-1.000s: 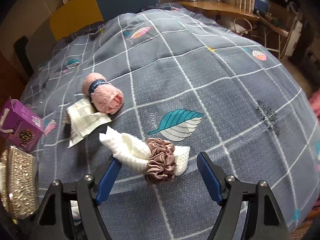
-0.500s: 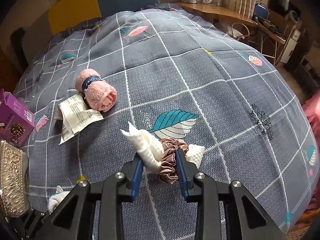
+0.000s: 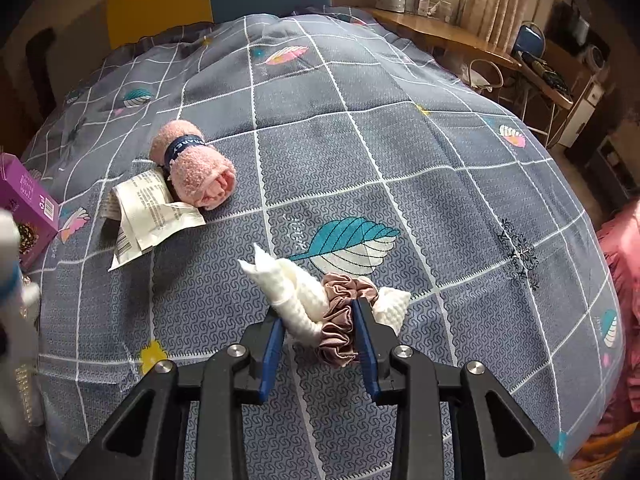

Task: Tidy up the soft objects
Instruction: 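Lift the grey knit sock with the left tool toward the gold tray, then carry the grey knit sock over the gold tray with the left tool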

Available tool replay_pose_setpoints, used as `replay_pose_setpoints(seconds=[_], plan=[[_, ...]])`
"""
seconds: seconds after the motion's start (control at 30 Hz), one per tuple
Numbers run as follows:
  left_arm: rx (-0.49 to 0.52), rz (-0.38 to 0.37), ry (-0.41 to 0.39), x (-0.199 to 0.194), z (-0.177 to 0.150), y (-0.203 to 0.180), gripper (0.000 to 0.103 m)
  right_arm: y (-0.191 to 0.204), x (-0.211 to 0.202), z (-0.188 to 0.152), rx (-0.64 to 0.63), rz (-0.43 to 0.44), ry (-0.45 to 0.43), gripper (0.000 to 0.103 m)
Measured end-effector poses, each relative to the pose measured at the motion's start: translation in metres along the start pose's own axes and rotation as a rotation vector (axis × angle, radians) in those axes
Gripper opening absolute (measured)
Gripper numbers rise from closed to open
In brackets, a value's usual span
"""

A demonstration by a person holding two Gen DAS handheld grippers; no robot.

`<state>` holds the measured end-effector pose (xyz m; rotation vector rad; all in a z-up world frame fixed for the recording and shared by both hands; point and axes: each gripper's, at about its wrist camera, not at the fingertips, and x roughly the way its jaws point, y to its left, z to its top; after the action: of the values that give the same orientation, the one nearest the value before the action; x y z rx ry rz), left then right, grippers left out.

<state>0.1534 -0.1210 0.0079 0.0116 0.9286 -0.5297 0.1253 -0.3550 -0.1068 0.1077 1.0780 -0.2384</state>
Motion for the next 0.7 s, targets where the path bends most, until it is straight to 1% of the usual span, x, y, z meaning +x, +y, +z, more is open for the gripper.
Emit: replay_pose_setpoints(seconds=[0.1,0.17,0.23,0.3,0.37,0.47,0.6,0.7], plan=[[-0.048,0.089,-0.062,-0.022,0.031,0.039,0.024,0.005,0.001,-0.001,-0.037,-0.021,-0.003,0.034],[-0.103,0.145,-0.1,-0.039,0.043,0.074,0.024,0.006,0.001,-0.001,-0.047,-0.026,-0.001,0.034],[-0.161,0.196,-0.128,-0.054,0.044,0.109,0.024,0.005,0.002,-0.001,-0.036,-0.018,0.005,0.034],[-0.218,0.238,-0.149,-0.07,0.039,0.142,0.024,0.004,0.002,-0.001,-0.032,-0.015,0.007,0.034],[-0.282,0.271,-0.168,-0.086,0.025,0.173,0.024,0.005,0.003,-0.001,-0.036,-0.015,0.015,0.035],[-0.323,0.321,-0.183,-0.103,-0.008,0.2,0.024,0.009,0.003,-0.003,-0.06,-0.037,0.016,0.035],[-0.365,0.336,-0.189,-0.122,-0.057,0.217,0.024,0.015,0.004,-0.005,-0.094,-0.069,0.01,0.035],[-0.393,0.337,-0.195,-0.133,-0.091,0.22,0.024,0.02,0.005,-0.007,-0.129,-0.1,0.004,0.035]])
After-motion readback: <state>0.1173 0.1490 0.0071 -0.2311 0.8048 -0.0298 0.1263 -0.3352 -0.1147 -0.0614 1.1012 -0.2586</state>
